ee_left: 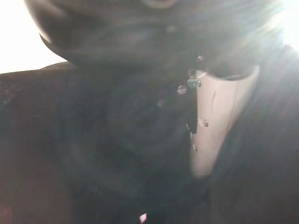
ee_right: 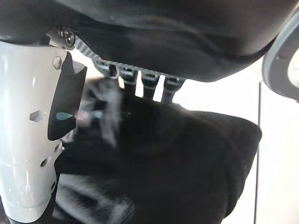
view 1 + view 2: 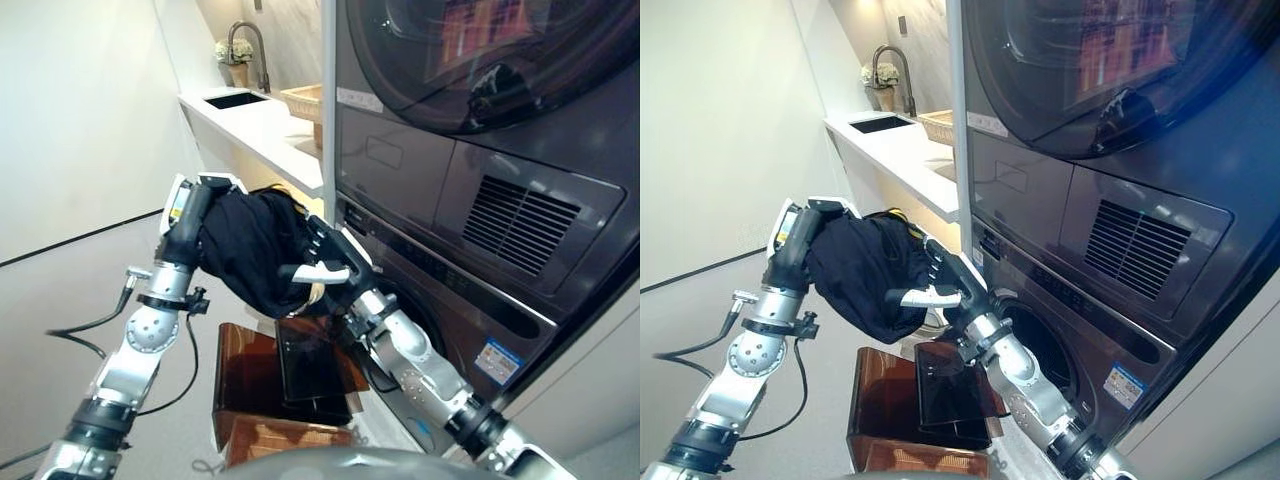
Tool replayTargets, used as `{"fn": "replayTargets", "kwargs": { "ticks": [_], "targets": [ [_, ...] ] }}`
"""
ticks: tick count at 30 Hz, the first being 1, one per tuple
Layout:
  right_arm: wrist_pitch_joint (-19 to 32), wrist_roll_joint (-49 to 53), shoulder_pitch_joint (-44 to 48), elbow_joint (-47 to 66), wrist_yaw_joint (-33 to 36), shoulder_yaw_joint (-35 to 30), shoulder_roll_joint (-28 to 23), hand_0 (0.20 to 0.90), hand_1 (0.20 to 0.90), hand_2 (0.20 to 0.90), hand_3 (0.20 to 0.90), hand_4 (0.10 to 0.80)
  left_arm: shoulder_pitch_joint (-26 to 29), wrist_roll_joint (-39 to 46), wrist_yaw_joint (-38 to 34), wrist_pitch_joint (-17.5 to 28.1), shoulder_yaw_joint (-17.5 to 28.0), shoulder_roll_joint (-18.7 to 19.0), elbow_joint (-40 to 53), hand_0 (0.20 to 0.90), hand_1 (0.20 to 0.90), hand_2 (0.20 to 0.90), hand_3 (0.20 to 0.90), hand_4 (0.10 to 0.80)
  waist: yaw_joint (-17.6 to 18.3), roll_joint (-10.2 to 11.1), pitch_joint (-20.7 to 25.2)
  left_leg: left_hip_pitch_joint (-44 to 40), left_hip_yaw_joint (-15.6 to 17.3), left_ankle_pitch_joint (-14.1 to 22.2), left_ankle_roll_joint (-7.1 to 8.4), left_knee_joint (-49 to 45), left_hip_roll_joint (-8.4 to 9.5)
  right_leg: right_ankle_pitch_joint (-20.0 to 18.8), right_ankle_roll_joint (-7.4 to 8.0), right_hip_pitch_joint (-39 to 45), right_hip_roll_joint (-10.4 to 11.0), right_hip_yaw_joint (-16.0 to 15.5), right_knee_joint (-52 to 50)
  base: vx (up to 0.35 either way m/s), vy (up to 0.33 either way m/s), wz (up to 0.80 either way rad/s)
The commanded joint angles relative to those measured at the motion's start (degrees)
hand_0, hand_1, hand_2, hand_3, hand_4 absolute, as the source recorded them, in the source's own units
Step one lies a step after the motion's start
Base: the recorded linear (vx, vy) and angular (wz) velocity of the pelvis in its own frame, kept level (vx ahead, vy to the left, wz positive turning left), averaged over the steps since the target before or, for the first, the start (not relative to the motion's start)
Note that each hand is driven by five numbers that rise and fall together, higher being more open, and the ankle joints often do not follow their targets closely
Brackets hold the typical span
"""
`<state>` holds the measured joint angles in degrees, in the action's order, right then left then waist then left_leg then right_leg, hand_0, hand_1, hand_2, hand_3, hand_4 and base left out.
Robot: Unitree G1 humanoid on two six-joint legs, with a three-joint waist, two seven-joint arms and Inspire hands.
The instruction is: Pick up the clothes and place them into the washing machine
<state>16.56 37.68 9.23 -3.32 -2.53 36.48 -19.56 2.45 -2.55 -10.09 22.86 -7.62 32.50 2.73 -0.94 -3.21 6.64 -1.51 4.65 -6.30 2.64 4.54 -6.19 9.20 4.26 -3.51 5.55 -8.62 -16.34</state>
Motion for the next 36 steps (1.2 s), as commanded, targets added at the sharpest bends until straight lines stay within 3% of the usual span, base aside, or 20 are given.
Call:
{"fn": "replayTargets", "kwargs": {
  "ticks": [1, 35, 36],
  "targets": [
    [7.24, 2.05, 7.63, 0.93, -1.34, 0.16, 5.41, 0.900, 0.900, 0.900, 0.900, 0.800, 7.56, 2.08, -2.05, 6.69, 0.48, 4.01, 6.13, 0.200, 0.200, 0.200, 0.200, 0.300, 0.38, 3.55, 4.22, 2.36, 1.23, 2.79, 1.24, -0.41, 2.04, -8.82, 2.73, 2.52, 2.59, -0.36, 15.23, 0.000, 0.000, 0.00],
    [7.19, 4.10, 8.35, 2.35, -2.35, 1.61, 5.79, 0.900, 0.900, 0.900, 0.900, 0.800, 9.19, 1.81, -2.61, 6.52, 0.11, 4.56, 6.81, 0.200, 0.200, 0.200, 0.200, 0.300, 0.42, 3.54, 4.09, 2.24, 1.20, 2.95, 1.11, -0.42, 2.04, -8.79, 2.74, 2.55, 2.61, -0.30, 15.31, 0.000, 0.000, 0.00],
    [7.17, 4.17, 8.39, 2.40, -2.40, 1.66, 5.70, 0.573, 0.573, 0.573, 0.573, 0.567, 9.24, 1.80, -2.61, 6.53, 0.08, 4.56, 6.82, 0.200, 0.200, 0.200, 0.200, 0.300, 0.42, 3.55, 4.09, 2.25, 1.19, 2.96, 1.11, -0.41, 2.04, -8.80, 2.75, 2.57, 2.61, -0.28, 15.31, 0.000, 0.000, 0.00]
  ]
}}
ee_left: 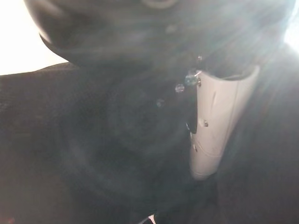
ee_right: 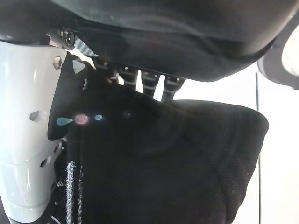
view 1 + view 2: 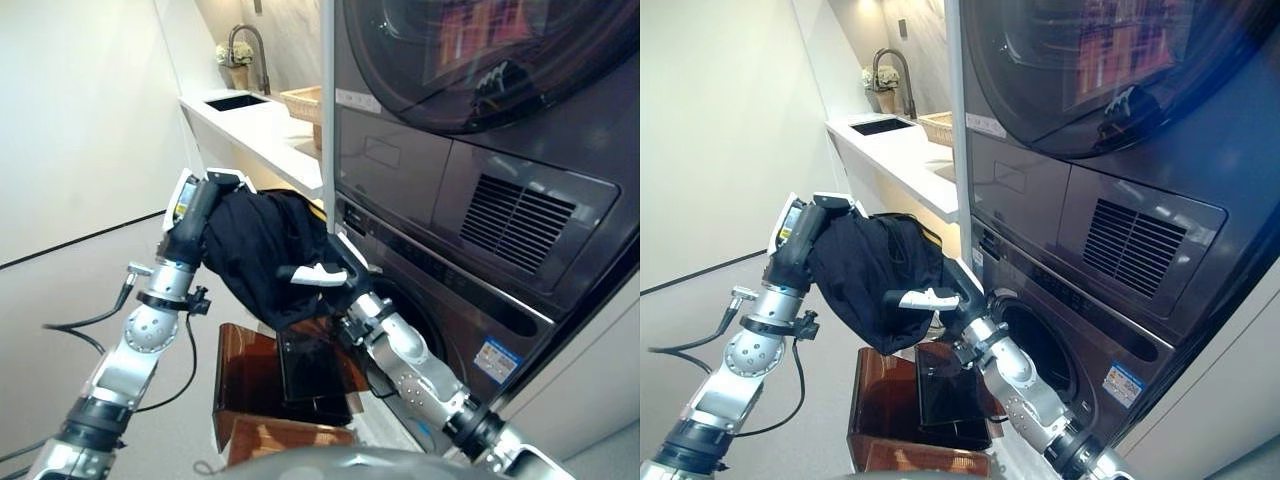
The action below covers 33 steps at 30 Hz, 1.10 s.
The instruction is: Pick up the clothes and place them into the washing machine
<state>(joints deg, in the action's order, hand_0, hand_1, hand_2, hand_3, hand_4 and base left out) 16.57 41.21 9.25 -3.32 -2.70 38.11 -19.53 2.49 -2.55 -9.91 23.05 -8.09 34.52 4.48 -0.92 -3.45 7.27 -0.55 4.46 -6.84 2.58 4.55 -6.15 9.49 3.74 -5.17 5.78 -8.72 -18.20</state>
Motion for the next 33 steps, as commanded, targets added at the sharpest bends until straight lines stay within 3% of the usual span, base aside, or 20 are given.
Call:
{"fn": "replayTargets", "kwargs": {
  "ticks": [1, 2, 3, 24, 25, 26, 27, 33],
  "targets": [
    [7.19, 0.60, 8.39, 2.33, -2.22, 0.06, 5.66, 0.269, 0.269, 0.269, 0.269, 0.349, 9.20, 1.71, -2.86, 6.40, 0.61, 2.45, 4.98, 0.200, 0.200, 0.200, 0.200, 0.300, 0.41, 3.73, 3.47, 1.27, 1.39, 3.49, 1.16, -0.40, 2.02, -9.10, 3.28, 4.25, 2.39, -0.18, 17.19, 0.000, 0.000, 0.00],
    [7.19, 0.59, 8.39, 2.33, -2.21, 0.06, 5.66, 0.269, 0.269, 0.269, 0.269, 0.349, 9.20, 1.70, -2.87, 6.40, 0.61, 2.45, 4.97, 0.200, 0.200, 0.200, 0.200, 0.300, 0.41, 3.73, 3.47, 1.26, 1.40, 3.49, 1.16, -0.40, 2.02, -9.11, 3.28, 4.25, 2.39, -0.18, 17.19, 0.000, 0.000, 0.00],
    [7.21, 0.78, 8.42, 2.44, -2.31, 0.08, 5.61, 0.200, 0.200, 0.200, 0.200, 0.300, 9.22, 1.89, -2.81, 6.47, 0.64, 2.52, 5.03, 0.200, 0.200, 0.200, 0.200, 0.300, 0.41, 3.73, 3.46, 1.27, 1.44, 3.49, 1.17, -0.39, 2.02, -9.12, 3.28, 4.24, 2.38, -0.19, 17.20, 0.000, 0.000, 0.00],
    [7.34, 2.18, 8.96, 3.08, -3.10, 0.95, 6.00, 0.200, 0.200, 0.200, 0.200, 0.300, 9.05, 2.94, -2.57, 6.59, 0.11, 1.59, 4.68, 0.200, 0.200, 0.200, 0.200, 0.300, 0.38, 3.74, 3.33, 1.20, 1.62, 3.62, 1.17, -0.35, 1.92, -9.03, 3.22, 4.15, 2.39, -0.15, 17.19, 0.000, 0.000, 0.00],
    [7.27, 2.40, 8.99, 3.08, -3.22, 1.03, 6.01, 0.200, 0.200, 0.200, 0.200, 0.300, 9.05, 3.45, -2.42, 6.55, 0.12, 1.44, 4.55, 0.381, 0.381, 0.381, 0.381, 0.429, 0.37, 3.74, 3.33, 1.17, 1.67, 3.64, 1.17, -0.35, 1.91, -9.03, 3.22, 4.15, 2.38, -0.15, 17.20, 0.000, 0.000, 0.00],
    [7.23, 2.46, 8.94, 3.09, -3.24, 1.04, 6.06, 0.200, 0.200, 0.200, 0.200, 0.300, 8.99, 3.64, -2.34, 6.55, 0.16, 1.37, 4.47, 0.727, 0.727, 0.727, 0.727, 0.676, 0.35, 3.75, 3.32, 1.16, 1.65, 3.65, 1.16, -0.34, 1.92, -9.05, 3.24, 4.12, 2.39, -0.14, 17.19, 0.000, 0.000, 0.00],
    [7.22, 2.53, 8.97, 3.06, -3.32, 1.16, 6.13, 0.200, 0.200, 0.200, 0.200, 0.300, 9.07, 3.61, -2.45, 6.44, 0.14, 1.32, 4.30, 0.900, 0.900, 0.900, 0.900, 0.800, 0.33, 3.76, 3.29, 1.18, 1.64, 3.64, 1.16, -0.34, 1.89, -9.05, 3.24, 4.08, 2.40, -0.18, 17.17, 0.000, 0.000, 0.00],
    [7.08, 2.97, 8.90, 3.07, -3.54, 1.41, 6.18, 0.200, 0.200, 0.200, 0.200, 0.300, 9.11, 3.89, -2.38, 6.01, -0.19, 0.98, 3.33, 0.900, 0.900, 0.900, 0.900, 0.800, 0.41, 3.68, 3.27, 1.12, 1.64, 3.66, 1.17, -0.33, 1.85, -9.02, 3.23, 4.17, 2.38, -0.24, 17.14, 0.000, 0.000, 0.00]
  ]
}}
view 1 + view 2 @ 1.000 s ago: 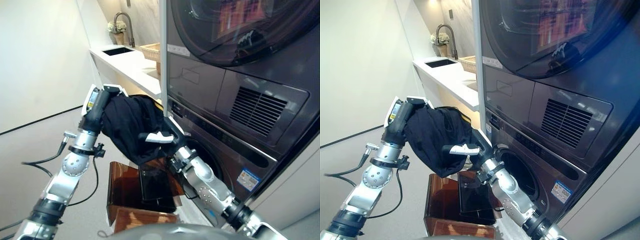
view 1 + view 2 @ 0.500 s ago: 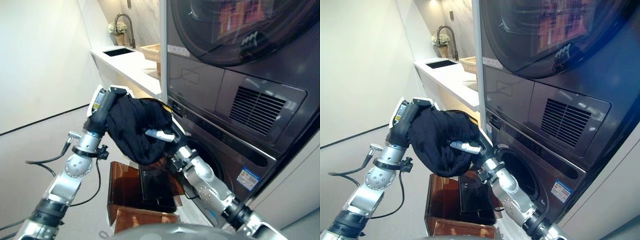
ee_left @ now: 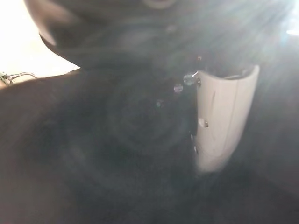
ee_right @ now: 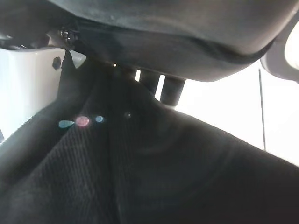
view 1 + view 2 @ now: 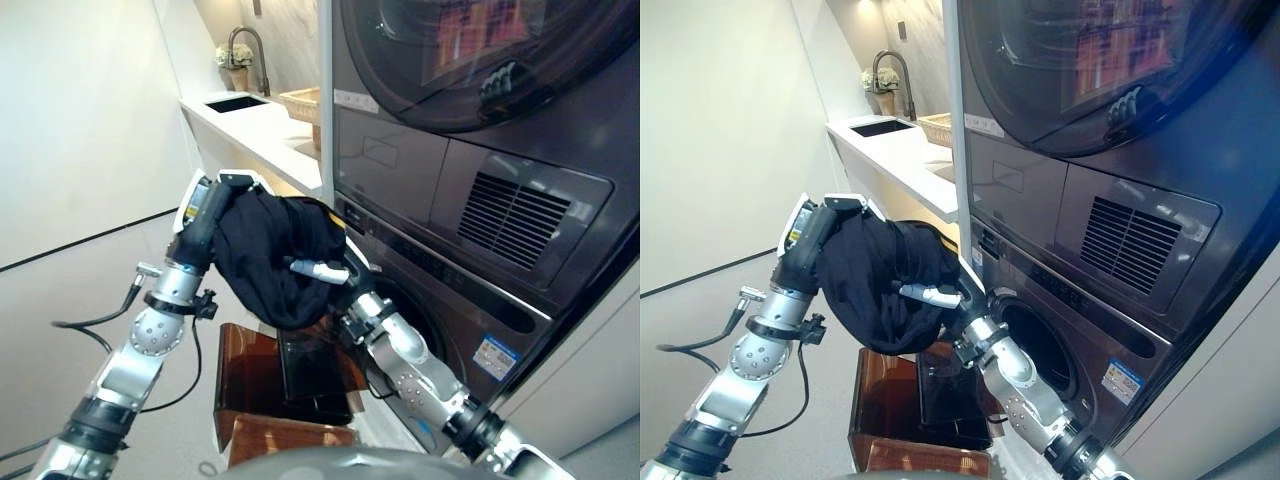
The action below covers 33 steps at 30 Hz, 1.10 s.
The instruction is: Pick up the clothes and place them into the washing machine
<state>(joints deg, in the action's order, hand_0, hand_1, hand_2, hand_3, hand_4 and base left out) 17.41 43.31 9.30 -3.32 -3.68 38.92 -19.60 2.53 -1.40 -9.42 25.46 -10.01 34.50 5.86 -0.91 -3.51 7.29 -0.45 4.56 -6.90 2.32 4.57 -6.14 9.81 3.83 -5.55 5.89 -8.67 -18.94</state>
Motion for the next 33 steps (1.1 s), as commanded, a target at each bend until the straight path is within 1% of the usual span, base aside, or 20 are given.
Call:
{"fn": "replayTargets", "kwargs": {
  "ticks": [1, 7, 14, 19, 20, 22, 25, 29, 30, 31, 32, 33],
  "targets": [
    [6.20, 0.95, 8.84, 2.98, -2.64, 0.61, 6.33, 0.200, 0.200, 0.200, 0.200, 0.300, 9.25, 2.84, -2.71, 3.54, 1.54, 1.08, 1.71, 0.900, 0.900, 0.900, 0.900, 0.800, 0.38, 3.69, 3.23, 1.03, 1.56, 3.72, 1.44, -0.36, 1.84, -9.32, 3.15, 4.60, 2.27, -0.34, 17.91, 0.000, 0.000, 0.00],
    [6.16, 1.25, 8.92, 2.78, -2.73, 0.98, 6.42, 0.200, 0.200, 0.200, 0.200, 0.300, 9.83, 3.11, -2.44, 3.43, 1.31, 1.60, 1.07, 0.900, 0.900, 0.900, 0.900, 0.800, 0.45, 3.53, 3.19, 0.98, 1.65, 3.73, 1.46, -0.35, 1.86, -9.40, 3.18, 4.57, 2.33, -0.26, 17.95, 0.000, 0.000, 0.00],
    [5.90, 1.09, 8.34, 2.82, -2.84, 0.70, 6.32, 0.200, 0.200, 0.200, 0.200, 0.300, 9.46, 2.96, -1.41, 2.45, 1.61, 3.60, -1.79, 0.900, 0.900, 0.900, 0.900, 0.800, 0.43, 3.19, 3.25, 0.92, 1.72, 3.74, 1.36, -0.36, 1.97, -9.43, 3.26, 4.61, 2.32, -0.12, 18.02, 0.000, 0.000, 0.00],
    [5.36, 1.74, 7.42, 1.96, -3.25, 0.62, 6.38, 0.200, 0.200, 0.200, 0.200, 0.300, 9.45, 3.10, 0.65, 0.56, 1.70, 7.34, -6.25, 0.900, 0.900, 0.900, 0.900, 0.800, 0.45, 2.87, 3.28, 0.89, 1.79, 3.73, 1.35, -0.36, 1.96, -9.51, 3.33, 4.53, 2.39, 0.01, 18.03, 0.000, 0.000, 0.00],
    [5.21, 2.03, 7.05, 1.60, -3.54, 0.91, 6.54, 0.200, 0.200, 0.200, 0.200, 0.300, 9.64, 2.91, 0.24, 0.32, 1.94, 7.98, -8.41, 0.900, 0.900, 0.900, 0.900, 0.800, 0.48, 2.75, 3.29, 0.88, 1.85, 3.69, 1.37, -0.34, 1.97, -9.59, 3.35, 4.52, 2.40, 0.00, 18.06, 0.000, 0.000, 0.00],
    [5.17, 2.14, 7.11, 1.52, -3.57, 0.90, 6.52, 0.200, 0.200, 0.200, 0.200, 0.300, 9.77, 2.87, 0.11, 0.25, 1.92, 8.41, -9.55, 0.900, 0.900, 0.900, 0.900, 0.800, 0.53, 2.68, 3.31, 0.86, 1.86, 3.69, 1.38, -0.34, 1.96, -9.64, 3.38, 4.47, 2.39, 0.06, 18.08, 0.000, 0.000, 0.00],
    [5.25, 2.11, 7.11, 1.36, -3.58, 0.66, 6.39, 0.200, 0.200, 0.200, 0.200, 0.300, 10.09, 3.86, -0.60, 1.03, 2.71, 9.05, -9.27, 0.900, 0.900, 0.900, 0.900, 0.800, 0.52, 2.51, 3.29, 0.89, 1.85, 3.66, 1.43, -0.30, 1.95, -9.67, 3.37, 4.41, 2.45, 0.07, 18.14, -0.001, -0.002, -0.01],
    [5.54, 2.14, 7.18, 1.03, -3.46, 0.49, 6.63, 0.200, 0.200, 0.200, 0.200, 0.300, 9.35, 4.52, -0.97, 1.76, 3.62, 8.47, -6.98, 0.900, 0.900, 0.900, 0.900, 0.800, 0.53, 2.46, 3.36, 0.90, 1.89, 3.67, 1.42, -0.25, 2.00, -9.77, 3.44, 4.39, 2.51, 0.17, 18.22, 0.000, 0.000, 0.00],
    [5.66, 2.13, 7.38, 1.19, -3.50, 0.47, 6.68, 0.200, 0.200, 0.200, 0.200, 0.300, 9.24, 4.64, -1.16, 2.14, 3.70, 7.77, -5.40, 0.741, 0.741, 0.741, 0.741, 0.686, 0.52, 2.54, 3.32, 0.97, 1.91, 3.67, 1.40, -0.26, 2.01, -9.79, 3.45, 4.32, 2.51, 0.16, 18.22, 0.000, 0.000, 0.00],
    [5.66, 2.13, 7.37, 1.19, -3.50, 0.48, 6.67, 0.200, 0.200, 0.200, 0.200, 0.300, 9.21, 4.64, -1.15, 2.12, 3.73, 7.76, -5.36, 0.653, 0.653, 0.653, 0.653, 0.624, 0.52, 2.53, 3.33, 0.97, 1.92, 3.67, 1.40, -0.26, 2.01, -9.79, 3.45, 4.32, 2.51, 0.16, 18.22, 0.000, 0.000, 0.00],
    [5.75, 2.17, 7.39, 1.39, -3.46, 0.48, 6.70, 0.200, 0.200, 0.200, 0.200, 0.300, 9.03, 4.83, -1.04, 2.34, 3.82, 7.37, -4.41, 0.318, 0.318, 0.318, 0.318, 0.384, 0.51, 2.51, 3.35, 0.98, 1.88, 3.68, 1.38, -0.24, 2.02, -9.82, 3.45, 4.35, 2.53, 0.14, 18.28, 0.000, 0.000, 0.00],
    [5.83, 2.19, 7.40, 1.50, -3.47, 0.48, 6.67, 0.200, 0.200, 0.200, 0.200, 0.300, 9.02, 4.58, -1.26, 2.42, 3.79, 7.03, -4.12, 0.200, 0.200, 0.200, 0.200, 0.300, 0.54, 2.53, 3.35, 0.98, 1.88, 3.69, 1.37, -0.24, 2.04, -9.83, 3.45, 4.35, 2.54, 0.11, 18.29, 0.000, 0.000, 0.00]
  ]
}}
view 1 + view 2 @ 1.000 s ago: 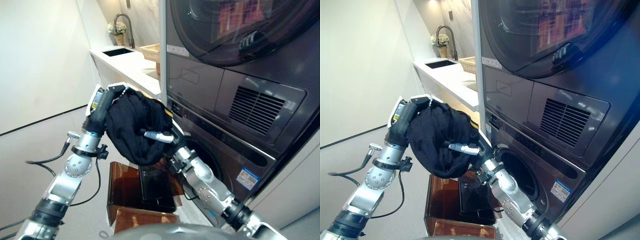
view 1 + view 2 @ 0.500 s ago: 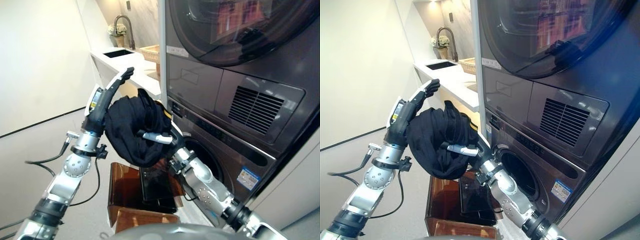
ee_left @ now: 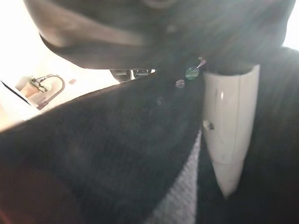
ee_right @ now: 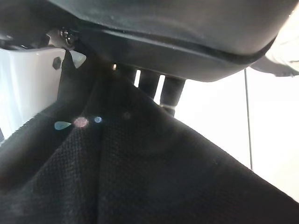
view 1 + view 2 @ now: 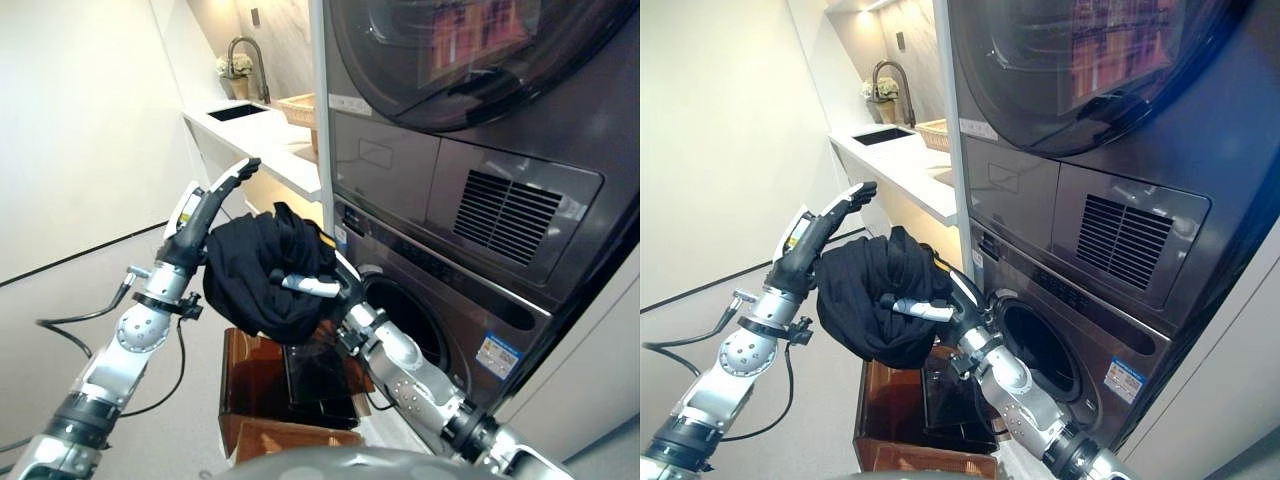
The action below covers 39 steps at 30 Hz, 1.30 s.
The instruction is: Pick up the clothes and place them into the washing machine
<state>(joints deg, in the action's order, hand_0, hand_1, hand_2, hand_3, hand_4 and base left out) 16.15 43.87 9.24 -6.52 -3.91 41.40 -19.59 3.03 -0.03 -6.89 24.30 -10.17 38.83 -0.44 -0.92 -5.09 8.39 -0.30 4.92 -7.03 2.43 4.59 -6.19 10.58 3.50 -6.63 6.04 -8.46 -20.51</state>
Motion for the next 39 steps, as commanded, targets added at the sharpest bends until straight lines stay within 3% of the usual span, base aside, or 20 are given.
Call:
{"fn": "replayTargets", "kwargs": {
  "ticks": [1, 10, 11, 39],
  "targets": [
    [7.10, 1.58, 7.55, 4.77, -3.23, -2.12, 6.64, 0.200, 0.200, 0.200, 0.200, 0.300, 8.50, 3.05, -3.55, 3.63, 3.87, 2.61, 2.99, 0.200, 0.200, 0.200, 0.200, 0.300, 0.55, 4.13, 2.27, 0.79, 1.55, 3.86, 1.26, -0.23, 2.10, -10.58, 3.79, 5.45, 2.35, -0.13, 19.90, 0.000, 0.000, 0.00],
    [7.50, -0.12, 7.51, 5.16, -2.12, -2.69, 5.95, 0.211, 0.211, 0.211, 0.211, 0.308, 7.90, 1.66, -4.39, 4.22, 5.18, 1.93, 7.75, 0.200, 0.200, 0.200, 0.200, 0.300, 0.59, 4.30, 2.15, 0.80, 1.54, 3.92, 1.24, -0.22, 1.96, -10.60, 3.73, 5.42, 2.40, -0.07, 19.97, 0.000, 0.000, 0.00],
    [7.50, -0.13, 7.50, 5.18, -2.10, -2.67, 5.95, 0.900, 0.900, 0.900, 0.900, 0.800, 7.84, 1.67, -4.37, 4.19, 5.22, 1.93, 7.81, 0.200, 0.200, 0.200, 0.200, 0.300, 0.61, 4.29, 2.15, 0.79, 1.54, 3.92, 1.24, -0.22, 1.96, -10.60, 3.73, 5.43, 2.40, -0.07, 19.97, 0.000, 0.000, 0.00],
    [8.24, -3.75, 4.36, 5.18, 0.58, -6.03, 3.68, 0.900, 0.900, 0.900, 0.900, 0.800, 7.02, -2.48, -8.37, 4.14, 8.08, 0.92, 7.62, 0.200, 0.200, 0.200, 0.200, 0.300, 1.10, 4.60, 1.97, 1.00, 1.78, 3.95, 1.19, -0.24, 1.91, -10.82, 3.74, 5.14, 2.23, 0.07, 20.13, 0.000, 0.000, 0.00]
  ]
}}
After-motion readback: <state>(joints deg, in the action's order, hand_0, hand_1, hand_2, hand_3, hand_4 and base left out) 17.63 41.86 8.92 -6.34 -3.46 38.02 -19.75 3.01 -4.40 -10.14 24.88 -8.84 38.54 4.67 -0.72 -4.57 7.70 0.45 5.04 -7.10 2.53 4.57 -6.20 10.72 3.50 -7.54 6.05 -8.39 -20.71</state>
